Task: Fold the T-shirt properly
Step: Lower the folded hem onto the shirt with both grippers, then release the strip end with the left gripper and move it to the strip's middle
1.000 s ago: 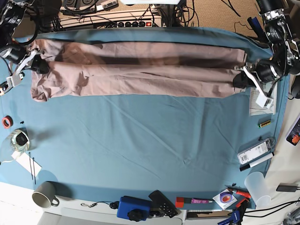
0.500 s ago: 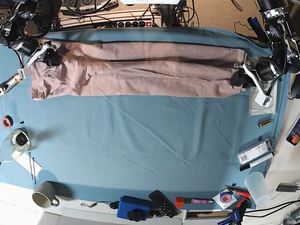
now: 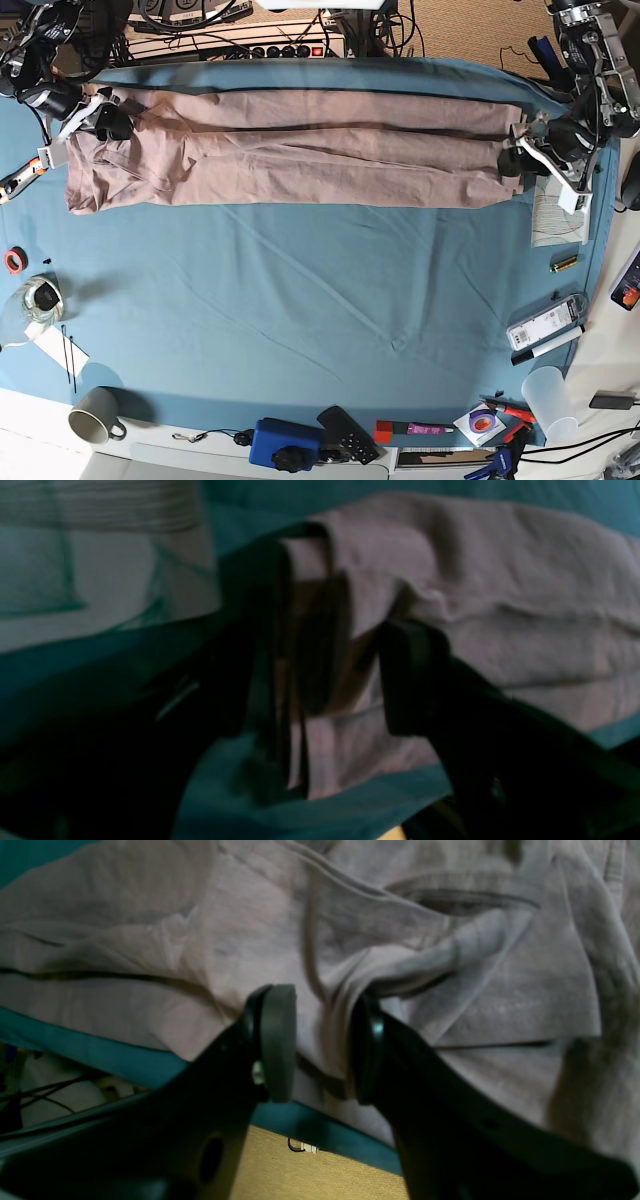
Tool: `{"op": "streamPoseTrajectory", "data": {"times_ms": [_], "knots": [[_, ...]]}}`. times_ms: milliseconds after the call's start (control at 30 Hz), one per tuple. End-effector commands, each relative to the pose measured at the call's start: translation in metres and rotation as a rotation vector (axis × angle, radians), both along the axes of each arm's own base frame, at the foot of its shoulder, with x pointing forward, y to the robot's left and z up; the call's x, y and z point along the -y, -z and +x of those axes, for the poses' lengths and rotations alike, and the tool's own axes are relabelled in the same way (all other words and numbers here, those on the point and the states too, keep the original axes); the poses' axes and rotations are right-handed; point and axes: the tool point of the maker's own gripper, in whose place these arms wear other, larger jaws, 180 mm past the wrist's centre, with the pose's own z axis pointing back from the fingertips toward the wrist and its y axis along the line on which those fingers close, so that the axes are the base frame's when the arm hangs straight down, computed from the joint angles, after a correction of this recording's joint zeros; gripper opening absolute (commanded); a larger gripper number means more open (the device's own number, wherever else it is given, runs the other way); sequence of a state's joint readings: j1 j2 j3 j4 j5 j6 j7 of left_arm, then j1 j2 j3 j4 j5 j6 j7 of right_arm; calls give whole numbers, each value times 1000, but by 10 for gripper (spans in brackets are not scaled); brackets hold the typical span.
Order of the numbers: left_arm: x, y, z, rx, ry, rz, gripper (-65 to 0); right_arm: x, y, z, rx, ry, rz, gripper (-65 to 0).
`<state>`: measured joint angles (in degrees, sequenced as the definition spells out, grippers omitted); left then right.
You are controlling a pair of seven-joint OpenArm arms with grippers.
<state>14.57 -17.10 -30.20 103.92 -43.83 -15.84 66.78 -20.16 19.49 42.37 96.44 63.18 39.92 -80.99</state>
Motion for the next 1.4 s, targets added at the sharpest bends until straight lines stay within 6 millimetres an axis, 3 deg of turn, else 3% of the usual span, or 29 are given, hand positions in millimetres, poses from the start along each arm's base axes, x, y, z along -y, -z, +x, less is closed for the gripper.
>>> {"op": "streamPoseTrajectory", "data": {"times_ms": [0, 167, 467, 733, 900, 1200, 1367], "knots": [[-6, -4, 4, 18, -17, 7, -251, 4, -13, 8, 50, -3, -10, -461], [-8, 17, -5, -53, -48, -40, -251, 4, -13, 8, 49, -4, -10, -461], [9, 39, -28, -171, -23, -195, -288, 4, -13, 8, 49, -4, -10, -461], [24, 30, -27, -146, 29, -273, -420, 4, -13, 8, 49, -4, -10, -461], [24, 30, -27, -146, 28, -273, -646, 4, -13, 8, 49, -4, -10, -461], [32, 17, -18, -102, 83, -303, -650, 4, -13, 8, 49, -4, -10, -461], [49, -16, 1, 30, 194, -357, -650, 4, -13, 8, 49, -4, -10, -461]]}}
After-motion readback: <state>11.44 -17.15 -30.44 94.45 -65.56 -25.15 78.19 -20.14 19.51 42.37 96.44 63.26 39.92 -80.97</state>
